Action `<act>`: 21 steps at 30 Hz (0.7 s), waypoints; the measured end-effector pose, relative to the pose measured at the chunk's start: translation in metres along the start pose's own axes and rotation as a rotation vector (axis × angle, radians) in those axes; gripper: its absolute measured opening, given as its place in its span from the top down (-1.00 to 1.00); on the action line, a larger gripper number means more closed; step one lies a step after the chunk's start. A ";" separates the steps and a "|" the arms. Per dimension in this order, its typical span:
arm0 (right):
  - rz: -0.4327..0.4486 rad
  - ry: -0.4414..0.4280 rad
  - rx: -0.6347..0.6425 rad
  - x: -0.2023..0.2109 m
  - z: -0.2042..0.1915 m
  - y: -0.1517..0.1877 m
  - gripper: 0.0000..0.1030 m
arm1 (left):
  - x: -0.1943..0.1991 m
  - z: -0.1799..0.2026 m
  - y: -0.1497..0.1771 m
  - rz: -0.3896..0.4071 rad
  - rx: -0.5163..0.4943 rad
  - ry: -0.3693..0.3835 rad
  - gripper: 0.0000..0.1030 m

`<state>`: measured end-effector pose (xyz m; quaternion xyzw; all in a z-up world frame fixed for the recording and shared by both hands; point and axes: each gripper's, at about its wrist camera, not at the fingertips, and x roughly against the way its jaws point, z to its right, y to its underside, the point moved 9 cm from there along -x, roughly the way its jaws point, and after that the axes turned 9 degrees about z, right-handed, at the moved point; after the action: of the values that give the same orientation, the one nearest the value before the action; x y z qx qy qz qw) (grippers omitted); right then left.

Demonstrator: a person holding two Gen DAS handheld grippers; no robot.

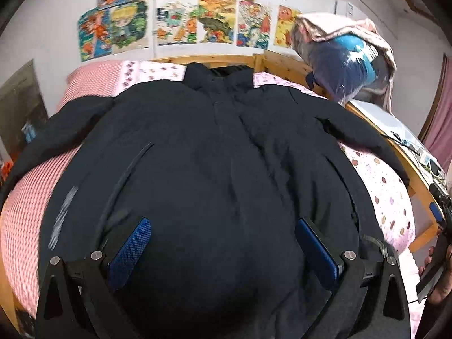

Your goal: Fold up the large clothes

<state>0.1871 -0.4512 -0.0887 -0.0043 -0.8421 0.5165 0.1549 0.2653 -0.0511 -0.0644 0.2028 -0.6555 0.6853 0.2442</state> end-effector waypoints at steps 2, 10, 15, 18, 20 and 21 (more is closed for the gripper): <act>-0.009 0.025 -0.018 -0.023 0.017 -0.008 -0.98 | -0.020 0.014 -0.014 -0.015 -0.001 0.023 -1.00; -0.174 0.037 -0.325 -0.103 0.058 0.012 -0.98 | -0.116 0.065 -0.068 -0.031 0.004 0.090 -1.00; -0.120 0.083 -0.561 -0.139 0.080 0.023 -0.98 | -0.170 0.096 -0.090 -0.041 -0.012 0.117 -1.00; -0.055 0.102 -0.597 -0.151 0.079 0.023 -0.98 | -0.201 0.114 -0.100 -0.049 -0.013 0.139 -1.00; -0.025 0.125 -0.607 -0.157 0.080 0.021 -0.97 | -0.221 0.125 -0.108 -0.054 -0.013 0.149 -1.00; -0.014 0.141 -0.613 -0.164 0.081 0.020 -0.94 | -0.233 0.132 -0.111 -0.059 -0.012 0.158 -1.00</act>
<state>0.3189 -0.5397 -0.1820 -0.0807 -0.9459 0.2359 0.2079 0.5126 -0.1965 -0.1073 0.1659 -0.6321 0.6876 0.3164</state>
